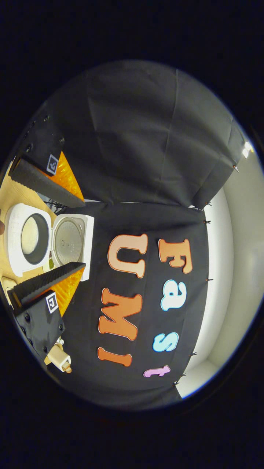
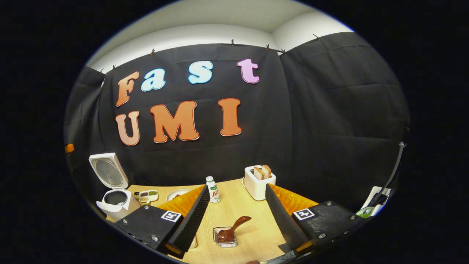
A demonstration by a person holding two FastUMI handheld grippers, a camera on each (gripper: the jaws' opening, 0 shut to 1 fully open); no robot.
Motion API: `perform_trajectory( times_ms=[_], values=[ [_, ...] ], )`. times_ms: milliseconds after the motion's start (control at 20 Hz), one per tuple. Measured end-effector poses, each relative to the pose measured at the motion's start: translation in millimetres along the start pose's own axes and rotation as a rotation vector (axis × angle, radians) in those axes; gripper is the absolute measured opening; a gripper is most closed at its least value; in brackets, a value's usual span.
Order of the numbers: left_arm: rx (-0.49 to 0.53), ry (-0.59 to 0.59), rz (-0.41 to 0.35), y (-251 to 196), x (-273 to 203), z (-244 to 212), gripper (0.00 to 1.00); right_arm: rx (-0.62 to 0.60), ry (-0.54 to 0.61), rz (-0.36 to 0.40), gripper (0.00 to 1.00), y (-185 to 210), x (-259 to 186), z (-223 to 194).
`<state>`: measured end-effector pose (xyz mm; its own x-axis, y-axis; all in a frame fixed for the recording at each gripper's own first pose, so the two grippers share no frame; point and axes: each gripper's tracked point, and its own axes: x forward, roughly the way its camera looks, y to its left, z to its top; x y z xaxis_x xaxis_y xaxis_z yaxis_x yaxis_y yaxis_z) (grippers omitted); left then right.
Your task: Close the left gripper, press the button to open the rice cooker; take a wooden spoon from the chopstick holder with the right hand, scoop a spoonful of rice and pour it into the rice cooker, then put the wooden spoon back into the chopstick holder.
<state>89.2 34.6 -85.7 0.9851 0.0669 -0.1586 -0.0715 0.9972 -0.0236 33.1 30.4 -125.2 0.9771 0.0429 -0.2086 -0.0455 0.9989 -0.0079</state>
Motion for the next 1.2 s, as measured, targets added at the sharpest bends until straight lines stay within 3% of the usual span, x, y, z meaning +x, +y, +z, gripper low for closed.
perform_trajectory(
  times_ms=[500, 1200],
  values=[
    [0.0, -0.006, -0.012, 16, -30, 5, 1.0, 0.081, 0.029, -0.032, 0.95, -16, 50, -63],
    [0.059, 0.005, 0.012, 26, -52, -5, 1.0, 0.129, 0.207, -0.063, 0.95, -37, 105, -163]
  ],
)
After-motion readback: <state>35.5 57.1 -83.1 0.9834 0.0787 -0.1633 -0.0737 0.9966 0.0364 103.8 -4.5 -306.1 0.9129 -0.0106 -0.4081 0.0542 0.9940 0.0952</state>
